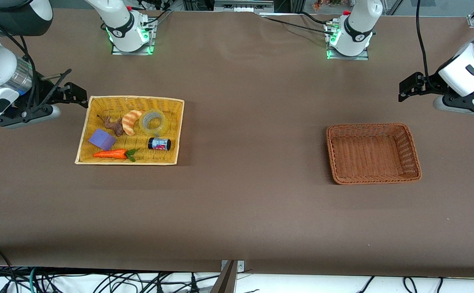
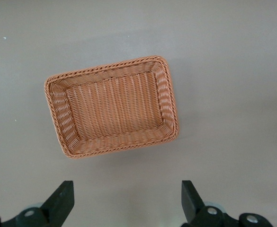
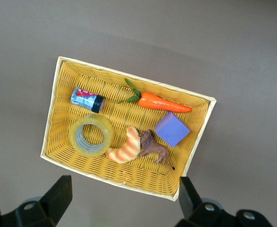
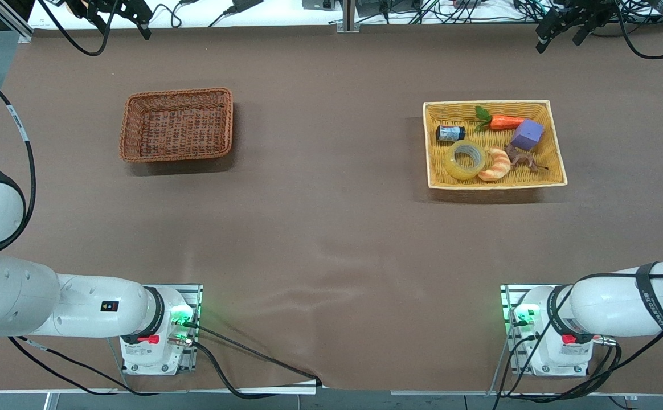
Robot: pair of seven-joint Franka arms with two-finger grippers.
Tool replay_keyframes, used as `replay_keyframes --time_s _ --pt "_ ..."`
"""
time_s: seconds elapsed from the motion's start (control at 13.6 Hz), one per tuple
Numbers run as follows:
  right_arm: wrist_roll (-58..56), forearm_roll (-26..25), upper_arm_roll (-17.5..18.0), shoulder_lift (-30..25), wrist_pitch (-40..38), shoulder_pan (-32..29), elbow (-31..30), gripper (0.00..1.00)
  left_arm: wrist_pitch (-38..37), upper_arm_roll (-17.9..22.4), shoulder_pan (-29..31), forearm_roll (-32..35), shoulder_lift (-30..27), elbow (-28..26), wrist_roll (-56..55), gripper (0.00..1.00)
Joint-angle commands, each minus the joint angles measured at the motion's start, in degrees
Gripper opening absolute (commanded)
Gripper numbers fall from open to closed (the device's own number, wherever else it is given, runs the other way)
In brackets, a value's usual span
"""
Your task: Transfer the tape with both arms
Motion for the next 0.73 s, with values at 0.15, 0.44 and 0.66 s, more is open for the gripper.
replay_keyframes --time_s 0.15,0.44,0.66 --pt "-0.1 0.2 0.3 -1.2 -1.2 -0.2 0.5 1.00 -0.8 0.1 0.1 -0.9 0.7 1.8 0.4 1.00" --pt "-0.3 0.2 0.3 -1.2 -1.1 -0.1 0.5 1.00 -0.8 0.1 0.1 -0.9 0.7 1.8 0.5 1.00" --pt "-0.4 0.1 0.3 -1.2 -1.2 -0.1 0.2 1.00 -0.8 0.1 0.1 -0.8 0.7 1.8 0.5 1.00"
